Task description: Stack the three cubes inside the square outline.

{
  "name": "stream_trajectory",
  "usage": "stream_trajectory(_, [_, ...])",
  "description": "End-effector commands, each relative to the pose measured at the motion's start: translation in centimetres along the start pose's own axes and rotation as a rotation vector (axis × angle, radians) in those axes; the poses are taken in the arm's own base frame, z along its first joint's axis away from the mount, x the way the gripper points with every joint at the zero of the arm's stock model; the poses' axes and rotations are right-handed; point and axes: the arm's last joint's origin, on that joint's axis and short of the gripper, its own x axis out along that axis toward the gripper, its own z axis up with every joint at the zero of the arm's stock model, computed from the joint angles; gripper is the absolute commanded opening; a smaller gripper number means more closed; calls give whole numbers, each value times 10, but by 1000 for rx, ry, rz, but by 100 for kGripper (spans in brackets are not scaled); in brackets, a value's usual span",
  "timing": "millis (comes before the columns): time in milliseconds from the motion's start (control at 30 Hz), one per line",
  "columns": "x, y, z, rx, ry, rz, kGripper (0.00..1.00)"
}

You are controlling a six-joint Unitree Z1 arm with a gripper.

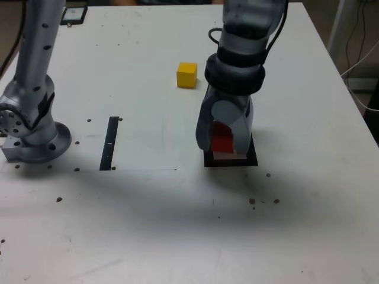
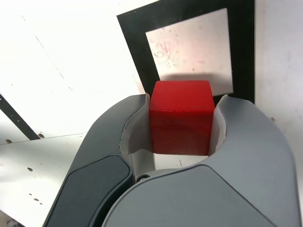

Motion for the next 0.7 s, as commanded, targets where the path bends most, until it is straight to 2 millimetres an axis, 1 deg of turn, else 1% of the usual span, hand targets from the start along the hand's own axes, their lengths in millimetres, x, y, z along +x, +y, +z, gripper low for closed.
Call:
stream_trajectory(0, [4,2,4,-6,14,1,39])
stream_trajectory(100, [7,5,4,-12,25,10,44])
stream_trajectory(300, [9,14,2,-26,36,28,49])
stream_trajectory(667, [9,16,2,-12,30,17,79])
